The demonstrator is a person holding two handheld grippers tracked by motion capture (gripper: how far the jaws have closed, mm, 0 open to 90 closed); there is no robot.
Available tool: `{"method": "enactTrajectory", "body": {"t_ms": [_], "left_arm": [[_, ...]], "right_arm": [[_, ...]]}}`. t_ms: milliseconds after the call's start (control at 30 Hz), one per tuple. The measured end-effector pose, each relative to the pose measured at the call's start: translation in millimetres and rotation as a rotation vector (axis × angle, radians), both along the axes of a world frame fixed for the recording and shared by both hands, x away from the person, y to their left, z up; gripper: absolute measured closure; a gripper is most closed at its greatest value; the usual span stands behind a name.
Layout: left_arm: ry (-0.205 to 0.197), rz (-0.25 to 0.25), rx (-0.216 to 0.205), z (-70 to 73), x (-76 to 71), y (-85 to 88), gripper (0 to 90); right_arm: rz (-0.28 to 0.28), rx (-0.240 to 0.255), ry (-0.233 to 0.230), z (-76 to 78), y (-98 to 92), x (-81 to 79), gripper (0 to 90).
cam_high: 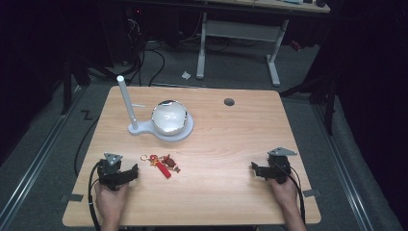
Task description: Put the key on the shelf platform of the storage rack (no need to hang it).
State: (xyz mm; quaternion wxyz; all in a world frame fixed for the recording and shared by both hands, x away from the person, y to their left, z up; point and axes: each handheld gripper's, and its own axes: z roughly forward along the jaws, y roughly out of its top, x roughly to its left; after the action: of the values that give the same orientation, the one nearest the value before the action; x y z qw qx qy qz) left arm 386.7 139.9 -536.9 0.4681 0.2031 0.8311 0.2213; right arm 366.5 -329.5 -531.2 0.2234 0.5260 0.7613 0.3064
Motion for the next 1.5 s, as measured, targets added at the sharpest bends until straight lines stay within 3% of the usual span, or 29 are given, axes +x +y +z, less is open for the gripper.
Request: {"method": "enactTrajectory", "body": {"t_ms": [433,500,600,633,733,900,1067,1167,1233,1267,1367,1500], "left_arm": [[0.001,0.001,0.001,0.2,0.6,0.1,16.1],[-0.005,-0.012,0.025,-0.9,0.9,1.2,16.1],[-0.004,-0.012,0.019,-0.5,1.4,1.2,16.3],[-0.004,0.005,-0.003,0.5,2.1,0.5,16.8],[-0.009,-0.023,0.014,-0.1,1.0,3.1,19.5],[-0.004,-0.028,0.006,0.3,1.1,2.4,19.2],[0.010,-0.027,0.000,0.9,0.0,-0.7,15.2],[0.007,-0.053,0.009,1.9,-3.4,-2.3,14.8],[-0.001,-0.060,-0.003,5.6,-5.9,-2.5,14.8],[0.011,-0.060,-0.028,8.1,-6.7,-3.3,15.4],[0.024,-0.074,-0.040,11.4,-9.7,-5.6,20.0],[0.012,-0.086,-0.046,16.1,-13.6,-10.6,21.9]], "right_arm": [[0.000,0.000,0.000,0.1,0.0,-0.2,14.5],[0.000,0.001,0.000,0.1,0.1,-0.2,14.5],[0.000,0.000,-0.001,0.0,0.1,-0.5,14.5],[0.000,0.000,0.000,0.0,0.1,-0.5,14.5],[-0.001,0.001,0.000,0.0,0.2,-0.7,14.5],[0.000,0.000,-0.001,0.0,0.1,-0.8,14.5],[0.001,-0.001,-0.002,0.0,0.0,-0.7,14.5],[0.000,0.000,-0.002,0.0,0.0,-0.8,14.5],[0.000,0.000,-0.002,0.0,0.1,-0.8,14.5],[0.000,0.000,-0.001,0.0,0.1,-0.9,14.5],[-0.001,0.001,-0.002,-0.1,0.2,-0.9,14.5],[-0.001,0.000,-0.002,-0.1,0.1,-1.1,14.5]]}}
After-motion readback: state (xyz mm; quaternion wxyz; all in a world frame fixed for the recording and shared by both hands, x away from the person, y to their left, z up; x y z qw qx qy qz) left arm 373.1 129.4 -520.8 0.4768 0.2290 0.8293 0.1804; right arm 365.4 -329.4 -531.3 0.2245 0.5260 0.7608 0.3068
